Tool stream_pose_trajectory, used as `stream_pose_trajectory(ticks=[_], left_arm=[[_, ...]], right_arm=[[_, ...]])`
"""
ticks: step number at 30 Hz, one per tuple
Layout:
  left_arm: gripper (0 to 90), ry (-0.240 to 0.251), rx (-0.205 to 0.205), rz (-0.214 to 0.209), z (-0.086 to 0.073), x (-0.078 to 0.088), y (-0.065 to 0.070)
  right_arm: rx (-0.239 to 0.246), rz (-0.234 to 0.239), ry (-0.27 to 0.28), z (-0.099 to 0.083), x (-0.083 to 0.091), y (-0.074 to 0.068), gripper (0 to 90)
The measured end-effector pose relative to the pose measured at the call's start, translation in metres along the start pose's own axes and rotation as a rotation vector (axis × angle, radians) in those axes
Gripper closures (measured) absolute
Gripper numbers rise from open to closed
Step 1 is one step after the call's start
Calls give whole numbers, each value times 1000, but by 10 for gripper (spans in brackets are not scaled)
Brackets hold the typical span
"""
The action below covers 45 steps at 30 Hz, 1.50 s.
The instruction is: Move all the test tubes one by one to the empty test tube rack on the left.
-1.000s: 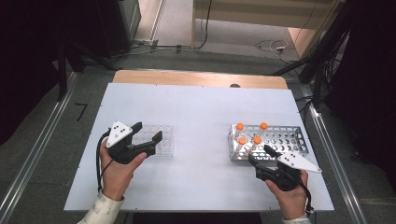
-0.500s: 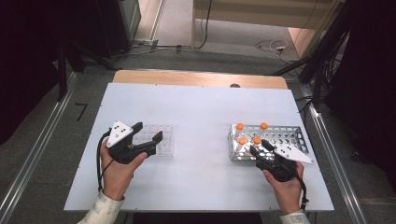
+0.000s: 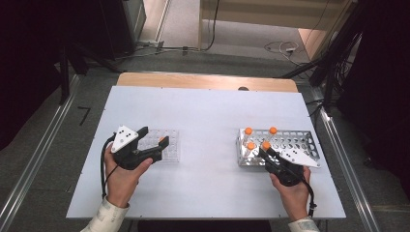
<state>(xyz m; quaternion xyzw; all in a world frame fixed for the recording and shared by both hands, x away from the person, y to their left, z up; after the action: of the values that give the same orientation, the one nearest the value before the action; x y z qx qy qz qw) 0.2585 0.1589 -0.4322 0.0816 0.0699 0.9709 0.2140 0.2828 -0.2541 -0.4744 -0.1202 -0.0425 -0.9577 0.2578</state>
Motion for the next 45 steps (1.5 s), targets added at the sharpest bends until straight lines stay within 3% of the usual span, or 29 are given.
stream_pose_trajectory(ticks=[10, 20, 26, 38, 45], left_arm=[[196, 1, 1, 0, 1, 1, 0], [196, 6, 1, 0, 2, 2, 0], [196, 10, 0, -6, 3, 2, 2], [196, 11, -3, -19, 4, 3, 5], [196, 9, -10, -38, 5, 4, 10]], right_arm=[[-8, 0, 40, 11, 6, 1, 720], [2, -8, 112, 36, 23, -2, 720], [-4, 13, 144, 46, 36, -4, 721], [11, 76, 111, 39, 43, -22, 721], [25, 139, 89, 34, 40, -42, 721]])
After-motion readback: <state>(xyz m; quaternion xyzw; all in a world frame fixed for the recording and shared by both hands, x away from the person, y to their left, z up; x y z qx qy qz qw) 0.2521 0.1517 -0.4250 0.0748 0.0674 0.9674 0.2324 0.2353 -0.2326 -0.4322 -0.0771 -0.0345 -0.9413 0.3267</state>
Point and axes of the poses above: each handheld gripper's, and its own axes: x roughly backward along the jaws, z roughly out of its top, y roughly to its right, the point moved 2 cm from there along -x, roughly forward along the jaws, and after that the axes turned 11 degrees about y, right-handed, at the moved point
